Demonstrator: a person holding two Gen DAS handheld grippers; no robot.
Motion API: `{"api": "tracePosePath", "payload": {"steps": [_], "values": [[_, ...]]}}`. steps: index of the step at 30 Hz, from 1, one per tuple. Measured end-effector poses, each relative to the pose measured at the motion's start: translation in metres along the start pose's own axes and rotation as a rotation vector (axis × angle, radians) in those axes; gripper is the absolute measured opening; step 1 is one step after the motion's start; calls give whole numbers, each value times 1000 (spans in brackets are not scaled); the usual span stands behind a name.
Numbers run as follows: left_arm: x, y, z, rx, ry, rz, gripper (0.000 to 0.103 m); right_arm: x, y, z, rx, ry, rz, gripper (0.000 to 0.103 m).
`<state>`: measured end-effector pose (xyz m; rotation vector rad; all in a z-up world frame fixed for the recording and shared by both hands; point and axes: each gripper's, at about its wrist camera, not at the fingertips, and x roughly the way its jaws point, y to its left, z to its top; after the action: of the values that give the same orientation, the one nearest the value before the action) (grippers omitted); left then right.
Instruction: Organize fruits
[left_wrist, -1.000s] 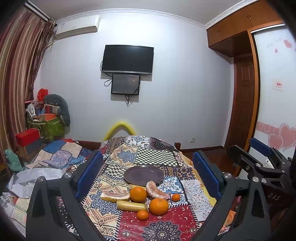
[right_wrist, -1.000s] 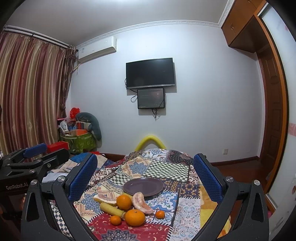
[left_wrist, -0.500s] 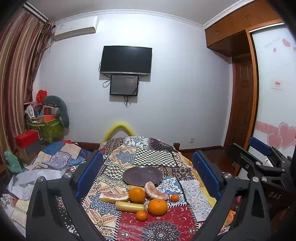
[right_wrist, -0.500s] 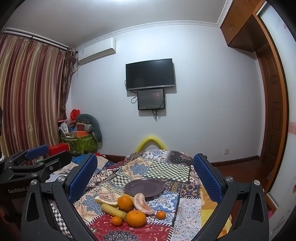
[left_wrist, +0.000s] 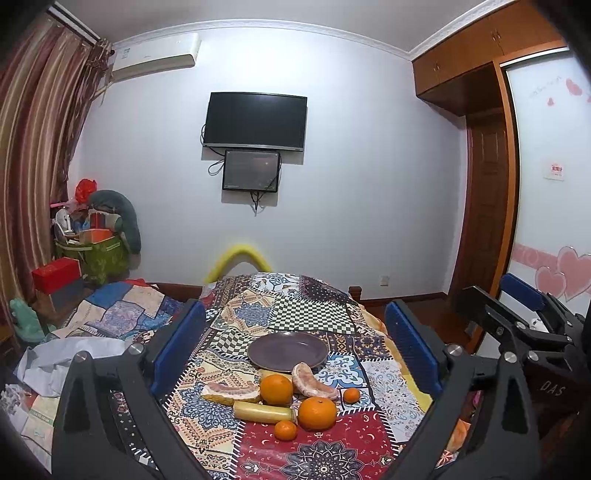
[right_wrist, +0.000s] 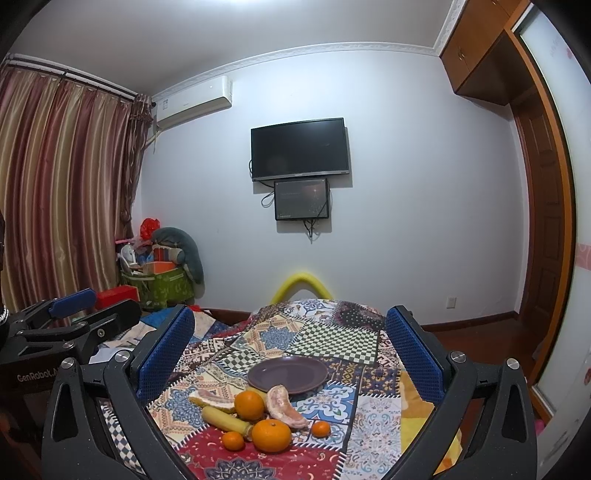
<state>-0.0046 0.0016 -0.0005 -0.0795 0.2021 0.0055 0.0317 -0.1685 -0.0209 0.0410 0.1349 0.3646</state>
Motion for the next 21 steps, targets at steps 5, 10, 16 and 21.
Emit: {"api": "tracePosePath", "payload": {"steps": [5,10,16,21], "values": [[1,1,0,-5,1,1,99,0,0,-1,0,1,2,103],[2,1,0,-4,-1,4,99,1,0,-2,-1,2,2,103],[5,2,0,-6,2,11,99,2,-1,-3,1,8,-3,103],[10,4,-5,-6,14,18,99,6,-2,-7,5,23,-8,103]]}}
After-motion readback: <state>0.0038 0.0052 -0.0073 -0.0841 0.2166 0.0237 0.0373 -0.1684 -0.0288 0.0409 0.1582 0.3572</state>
